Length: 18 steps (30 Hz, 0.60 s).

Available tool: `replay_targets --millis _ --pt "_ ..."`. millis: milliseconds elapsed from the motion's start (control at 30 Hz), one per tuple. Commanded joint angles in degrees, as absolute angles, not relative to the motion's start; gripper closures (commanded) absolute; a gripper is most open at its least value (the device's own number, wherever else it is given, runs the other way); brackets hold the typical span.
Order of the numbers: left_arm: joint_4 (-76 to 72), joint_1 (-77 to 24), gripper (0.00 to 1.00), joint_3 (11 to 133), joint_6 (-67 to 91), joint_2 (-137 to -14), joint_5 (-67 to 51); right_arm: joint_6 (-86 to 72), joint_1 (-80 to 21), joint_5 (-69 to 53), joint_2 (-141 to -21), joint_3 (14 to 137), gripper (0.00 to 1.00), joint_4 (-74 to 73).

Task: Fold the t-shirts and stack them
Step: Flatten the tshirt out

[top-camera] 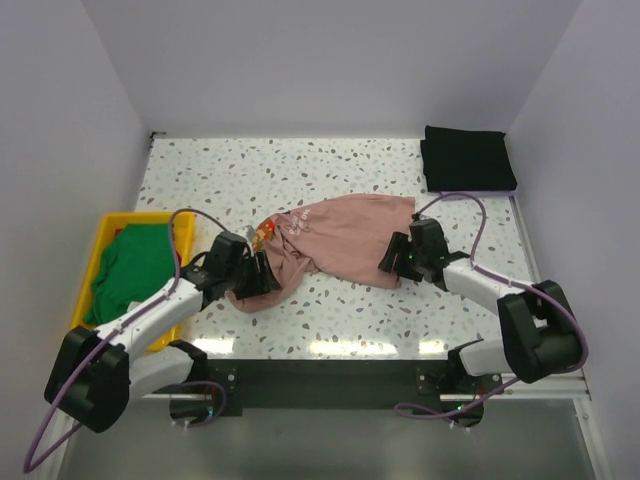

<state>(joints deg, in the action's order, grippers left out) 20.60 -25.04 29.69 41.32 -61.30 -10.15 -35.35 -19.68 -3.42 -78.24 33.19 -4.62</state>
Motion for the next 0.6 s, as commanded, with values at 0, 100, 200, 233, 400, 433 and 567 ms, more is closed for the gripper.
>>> replay_targets --millis 0,100,200,233,400,433,567 --pt "16.17 -28.03 0.41 34.26 39.56 -65.2 -9.59 -36.39 -20.21 -0.79 -79.72 34.36 0.41 -4.57" --pt "16.0 -31.46 0.41 35.59 38.94 -68.64 -7.56 -36.12 -20.21 -0.35 -79.72 35.33 0.52 -5.54" --pt "15.12 -34.27 0.43 36.12 38.94 -70.22 -5.89 -36.03 -20.13 -0.26 -79.72 35.86 0.6 -6.06" --pt "15.03 -35.06 0.43 36.3 38.94 -70.66 -5.54 -35.95 -20.13 -0.18 -79.63 36.03 0.62 -6.15" --pt "14.86 -35.86 0.51 36.39 38.23 -74.0 -2.64 -35.68 -20.21 -0.18 -79.63 37.61 0.75 -7.12" --pt "14.94 -35.95 0.56 36.39 38.15 -74.53 -1.68 -35.6 -20.21 -0.18 -79.45 38.05 0.78 -7.9" --pt "15.47 -35.95 0.7 37.09 37.88 -74.62 -0.18 -34.37 -20.13 1.4 -78.31 40.95 0.83 -10.8"
